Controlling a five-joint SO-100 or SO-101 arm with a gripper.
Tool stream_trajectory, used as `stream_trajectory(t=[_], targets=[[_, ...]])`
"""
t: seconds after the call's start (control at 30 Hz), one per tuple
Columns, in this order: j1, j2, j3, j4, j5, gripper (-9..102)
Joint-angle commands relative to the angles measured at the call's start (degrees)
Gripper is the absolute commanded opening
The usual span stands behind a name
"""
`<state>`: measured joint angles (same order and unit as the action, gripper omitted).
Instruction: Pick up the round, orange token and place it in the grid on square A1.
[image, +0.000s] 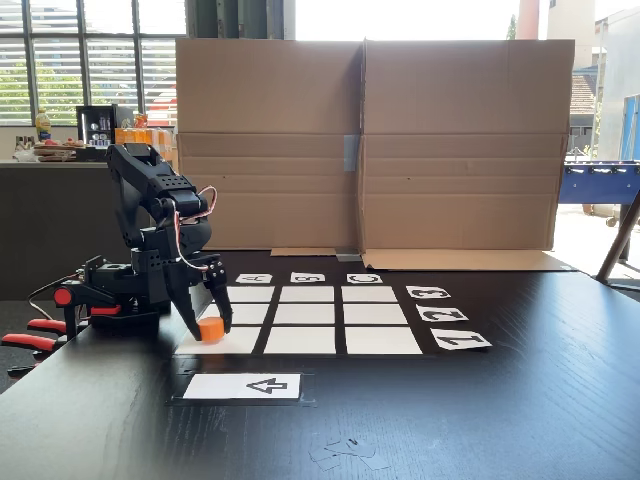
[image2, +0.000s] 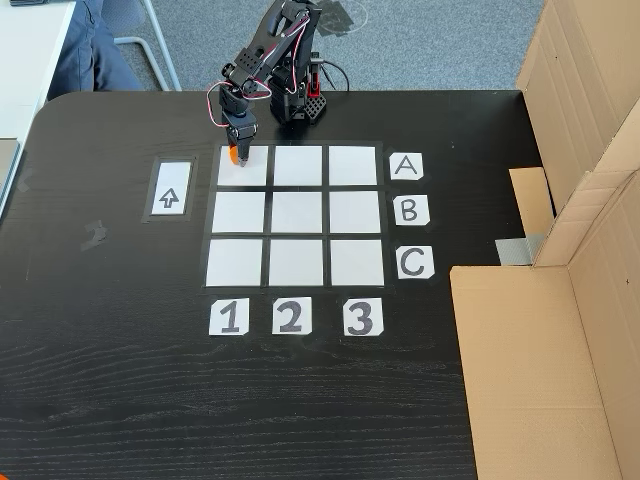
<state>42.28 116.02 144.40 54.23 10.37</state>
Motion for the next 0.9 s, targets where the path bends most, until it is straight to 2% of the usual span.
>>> stream_trajectory(t=[0.0,0.27,0.53,0.7,0.87], targets=[[-0.26,-0.09,0.26,-0.53,-0.35,16],[-0.09,-0.09,0.26,-0.53,-0.44,29],[1.41,0.18,-0.79,-1.58,-1.23,34],[4.66,0.88,-2.81,-4.31,-1.67,38],[8.88,2.11,-8.17,-4.22,-2.46,38]])
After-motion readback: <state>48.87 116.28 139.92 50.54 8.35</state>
